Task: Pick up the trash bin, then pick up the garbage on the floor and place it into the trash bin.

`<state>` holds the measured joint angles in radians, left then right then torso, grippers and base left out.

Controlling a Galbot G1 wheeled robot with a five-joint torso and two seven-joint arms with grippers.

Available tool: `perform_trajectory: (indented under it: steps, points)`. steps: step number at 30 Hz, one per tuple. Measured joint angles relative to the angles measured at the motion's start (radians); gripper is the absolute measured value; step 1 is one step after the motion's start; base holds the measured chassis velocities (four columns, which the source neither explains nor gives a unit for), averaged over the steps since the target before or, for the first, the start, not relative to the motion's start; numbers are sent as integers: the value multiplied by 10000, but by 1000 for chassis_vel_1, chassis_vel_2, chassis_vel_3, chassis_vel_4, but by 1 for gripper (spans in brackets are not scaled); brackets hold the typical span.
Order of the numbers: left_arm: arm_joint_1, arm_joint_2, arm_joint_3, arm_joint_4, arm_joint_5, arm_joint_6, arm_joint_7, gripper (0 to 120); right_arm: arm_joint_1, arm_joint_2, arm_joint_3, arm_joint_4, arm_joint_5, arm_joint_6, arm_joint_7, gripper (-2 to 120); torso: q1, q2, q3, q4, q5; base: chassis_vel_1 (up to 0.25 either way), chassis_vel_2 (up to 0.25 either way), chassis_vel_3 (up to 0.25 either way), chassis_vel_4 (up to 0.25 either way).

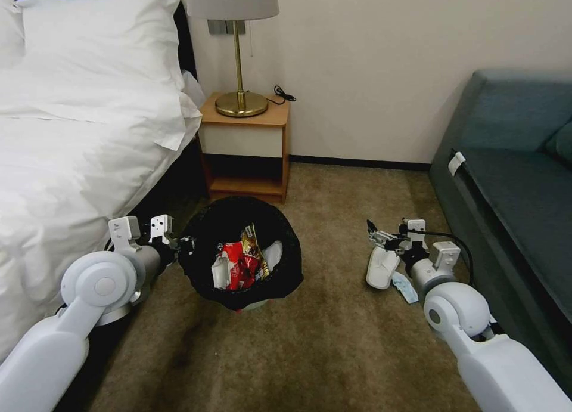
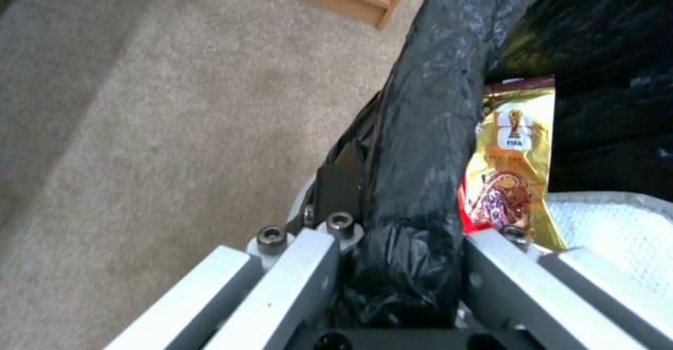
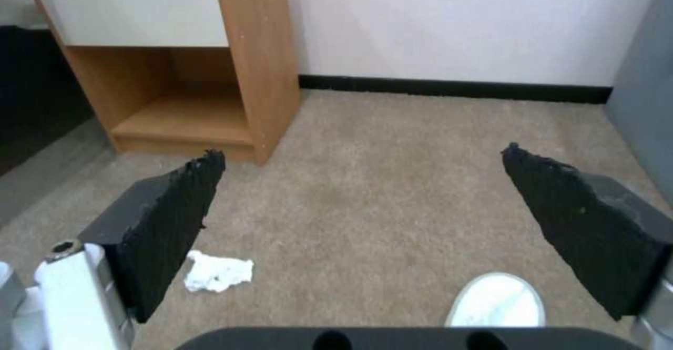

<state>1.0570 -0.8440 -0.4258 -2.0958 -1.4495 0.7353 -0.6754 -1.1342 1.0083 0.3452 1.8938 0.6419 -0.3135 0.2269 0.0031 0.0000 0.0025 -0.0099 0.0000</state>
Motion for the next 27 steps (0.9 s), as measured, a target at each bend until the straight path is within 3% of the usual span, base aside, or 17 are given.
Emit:
perform_trajectory:
  steps: [27]
  points:
    - [171,-257,-62,-145,127,0,-21,3,431,425,-567,-410,-121,-9,43,100,1,0,0,0,-1,-109,106,111,-107]
